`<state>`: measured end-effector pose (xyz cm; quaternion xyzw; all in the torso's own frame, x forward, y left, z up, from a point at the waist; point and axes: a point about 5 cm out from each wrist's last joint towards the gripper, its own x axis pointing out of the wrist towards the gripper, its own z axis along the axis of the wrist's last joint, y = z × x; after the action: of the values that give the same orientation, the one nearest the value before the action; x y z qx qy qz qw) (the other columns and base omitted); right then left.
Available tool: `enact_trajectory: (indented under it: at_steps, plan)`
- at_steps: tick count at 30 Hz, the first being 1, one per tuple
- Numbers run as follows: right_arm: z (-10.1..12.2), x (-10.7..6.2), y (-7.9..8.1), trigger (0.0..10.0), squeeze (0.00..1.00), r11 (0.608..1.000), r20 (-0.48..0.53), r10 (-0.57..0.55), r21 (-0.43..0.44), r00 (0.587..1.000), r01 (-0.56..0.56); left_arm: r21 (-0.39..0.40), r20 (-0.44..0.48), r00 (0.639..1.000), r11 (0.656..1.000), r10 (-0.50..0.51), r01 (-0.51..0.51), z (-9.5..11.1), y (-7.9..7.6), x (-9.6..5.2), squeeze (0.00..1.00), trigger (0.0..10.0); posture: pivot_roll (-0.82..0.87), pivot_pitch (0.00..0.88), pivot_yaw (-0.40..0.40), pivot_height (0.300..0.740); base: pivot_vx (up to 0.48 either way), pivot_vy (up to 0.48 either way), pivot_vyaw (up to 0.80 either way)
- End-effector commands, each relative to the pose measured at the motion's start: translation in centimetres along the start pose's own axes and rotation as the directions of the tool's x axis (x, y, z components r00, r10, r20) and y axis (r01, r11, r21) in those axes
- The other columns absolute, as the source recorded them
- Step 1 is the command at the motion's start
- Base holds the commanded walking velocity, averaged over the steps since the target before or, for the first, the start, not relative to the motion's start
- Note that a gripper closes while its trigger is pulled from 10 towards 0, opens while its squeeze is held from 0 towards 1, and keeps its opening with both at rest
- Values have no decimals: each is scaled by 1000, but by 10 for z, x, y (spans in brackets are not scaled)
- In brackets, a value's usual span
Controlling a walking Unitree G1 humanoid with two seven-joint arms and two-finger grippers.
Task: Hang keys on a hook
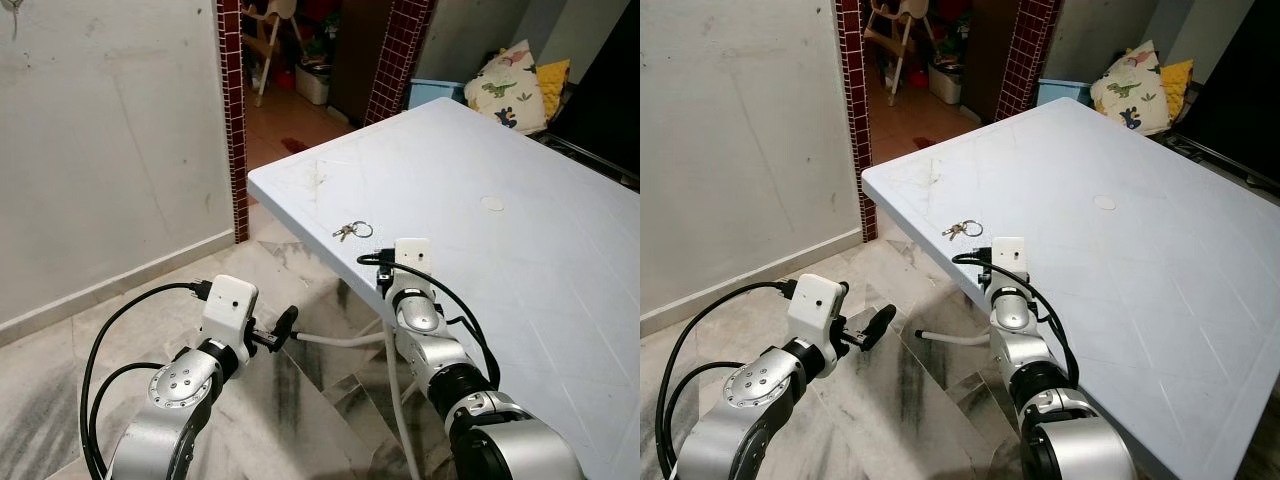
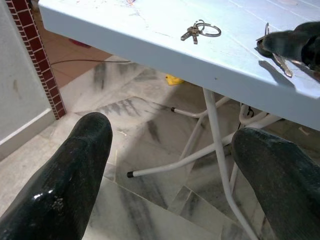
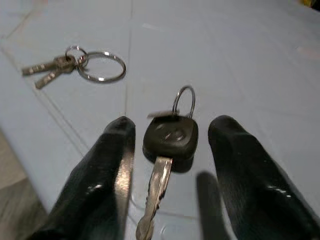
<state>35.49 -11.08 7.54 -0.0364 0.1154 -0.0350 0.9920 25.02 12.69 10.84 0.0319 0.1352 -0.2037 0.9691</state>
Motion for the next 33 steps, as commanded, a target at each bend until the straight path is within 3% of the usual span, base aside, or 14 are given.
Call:
enact_trajectory:
  at_steps: [1,12,15,16,18,19,20,33]
  plan:
    - [7,3,-5,10000,1000,1000,24,-19,1,1000,19,2,7,1000,1000,-7,7,3,-2,1,0,10000,255,0,-116,740,0,0,0]
    - [6,4,-4,10000,1000,1000,0,-13,-13,1000,13,5,7,1000,1000,-15,15,5,-4,2,0,10000,278,2,-110,740,0,0,0]
    - [8,7,-10,10000,1000,999,-3,-33,-17,999,33,10,14,1000,1000,-3,3,8,-1,-1,0,10000,300,10,-110,740,0,0,0]
    - [8,7,-11,10000,753,999,-3,-33,-16,999,33,10,13,1000,1000,2,-2,8,0,-2,0,10000,301,11,-110,740,0,0,0]
    - [9,8,-14,10000,518,999,-5,-35,-6,999,35,13,5,1000,1000,10,-10,6,3,-5,0,10000,303,16,-110,740,0,0,0]
    - [10,8,-14,10000,306,999,-5,-36,-1,999,36,14,3,1000,1000,11,-11,5,4,-6,0,10000,303,16,-110,740,0,0,0]
    - [10,9,-16,10000,8,999,-5,-38,-1,999,38,16,-3,1000,1000,9,-9,4,3,-8,0,10000,305,21,-109,740,0,0,0]
    - [-6,7,-14,10000,0,999,-124,24,31,992,-21,22,-13,1000,1000,9,-9,5,4,-12,0,10000,326,40,-105,740,0,0,0]
